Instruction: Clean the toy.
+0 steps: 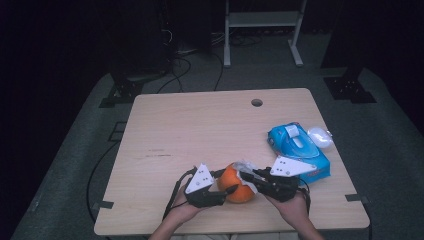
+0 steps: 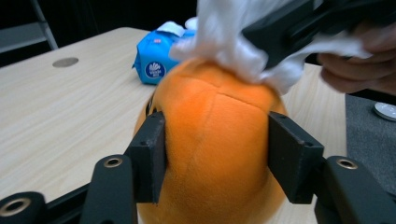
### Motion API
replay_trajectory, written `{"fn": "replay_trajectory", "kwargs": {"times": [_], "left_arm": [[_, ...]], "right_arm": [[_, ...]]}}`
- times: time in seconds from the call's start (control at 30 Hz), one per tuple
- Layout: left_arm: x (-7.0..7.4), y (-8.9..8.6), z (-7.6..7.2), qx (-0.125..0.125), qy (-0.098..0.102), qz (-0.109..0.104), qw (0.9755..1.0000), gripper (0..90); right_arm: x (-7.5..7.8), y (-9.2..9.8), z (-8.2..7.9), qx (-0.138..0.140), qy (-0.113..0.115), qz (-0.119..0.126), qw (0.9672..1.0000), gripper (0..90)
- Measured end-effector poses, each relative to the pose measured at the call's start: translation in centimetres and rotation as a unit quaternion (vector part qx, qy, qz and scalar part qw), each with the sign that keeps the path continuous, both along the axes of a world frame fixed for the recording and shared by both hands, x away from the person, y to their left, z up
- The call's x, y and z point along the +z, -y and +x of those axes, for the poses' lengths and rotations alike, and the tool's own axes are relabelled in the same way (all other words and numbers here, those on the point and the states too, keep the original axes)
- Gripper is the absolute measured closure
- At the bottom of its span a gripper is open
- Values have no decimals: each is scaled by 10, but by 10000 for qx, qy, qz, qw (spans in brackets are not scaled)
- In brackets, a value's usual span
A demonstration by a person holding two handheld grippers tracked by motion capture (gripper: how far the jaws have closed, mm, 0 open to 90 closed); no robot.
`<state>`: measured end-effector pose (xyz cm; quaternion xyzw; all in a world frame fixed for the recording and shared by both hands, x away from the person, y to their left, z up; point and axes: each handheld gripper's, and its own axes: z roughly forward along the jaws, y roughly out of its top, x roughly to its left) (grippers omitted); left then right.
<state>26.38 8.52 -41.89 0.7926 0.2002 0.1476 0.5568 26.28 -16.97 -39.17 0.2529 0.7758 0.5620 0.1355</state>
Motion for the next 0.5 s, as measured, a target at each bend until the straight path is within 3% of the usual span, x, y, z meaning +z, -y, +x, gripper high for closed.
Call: {"fn": "replay_trajectory", "kwargs": {"times": [0.07,0.13,0.2,0.3,0.37,0.5], "left_arm": [[-2,-1,2,-22,-1,-100,9999,446],[-5,0,4,62,32,-118,9999,361],[-11,3,7,187,67,34,9998,202],[-23,9,12,172,-85,75,9998,134],[-26,12,12,129,-82,60,9999,140],[-19,11,7,102,12,179,9998,351]], "right_arm": [[-4,4,5,-66,-103,22,9999,806],[-9,7,10,-164,-133,-32,9998,806],[-11,13,14,-291,-158,-2,9995,806],[-12,17,17,-366,-207,63,9991,806],[-12,14,14,-333,-190,15,9993,806],[-6,8,6,-218,-93,28,9997,806]]}}
